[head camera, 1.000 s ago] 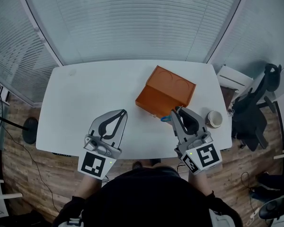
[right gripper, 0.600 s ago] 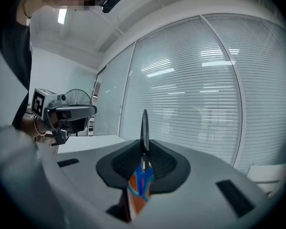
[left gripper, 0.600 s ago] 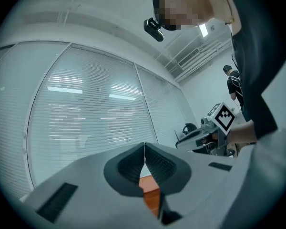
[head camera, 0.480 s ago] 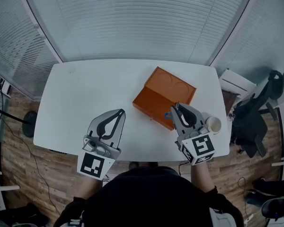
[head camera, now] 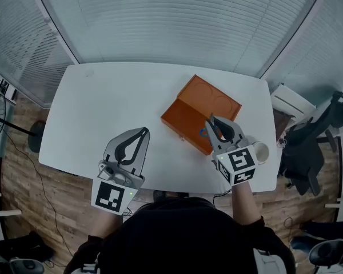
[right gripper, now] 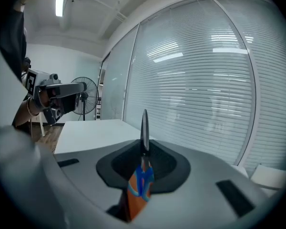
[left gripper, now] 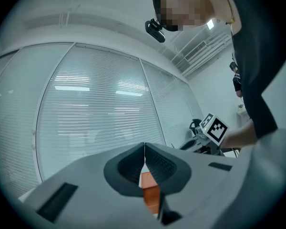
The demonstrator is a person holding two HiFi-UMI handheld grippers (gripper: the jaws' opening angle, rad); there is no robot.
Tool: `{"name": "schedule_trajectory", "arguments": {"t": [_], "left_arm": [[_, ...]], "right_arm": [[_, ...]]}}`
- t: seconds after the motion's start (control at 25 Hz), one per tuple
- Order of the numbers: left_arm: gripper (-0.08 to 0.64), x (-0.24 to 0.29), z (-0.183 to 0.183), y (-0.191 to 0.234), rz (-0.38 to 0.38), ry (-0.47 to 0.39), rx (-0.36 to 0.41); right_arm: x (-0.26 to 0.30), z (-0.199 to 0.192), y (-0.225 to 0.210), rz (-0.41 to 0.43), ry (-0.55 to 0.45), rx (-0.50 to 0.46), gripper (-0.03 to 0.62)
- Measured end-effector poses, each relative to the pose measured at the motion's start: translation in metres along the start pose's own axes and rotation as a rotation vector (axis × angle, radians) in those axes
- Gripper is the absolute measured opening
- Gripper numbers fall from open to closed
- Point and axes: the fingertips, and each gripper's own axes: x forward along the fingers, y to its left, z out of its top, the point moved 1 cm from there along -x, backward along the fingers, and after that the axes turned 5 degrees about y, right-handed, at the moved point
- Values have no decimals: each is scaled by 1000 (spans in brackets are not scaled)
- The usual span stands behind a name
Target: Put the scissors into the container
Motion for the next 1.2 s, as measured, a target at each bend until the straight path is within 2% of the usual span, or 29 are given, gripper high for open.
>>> {"name": "schedule_trajectory", "arguments": {"t": [0.76,1.2], "left_arm": [[15,9,-9,0,24,13,-13],[15,-1,-7,8,67,17,-6]], "right_arm": [[52,-61,-2,99,213,-56,57],[72,-89,1,149,328,-67,57]]}}
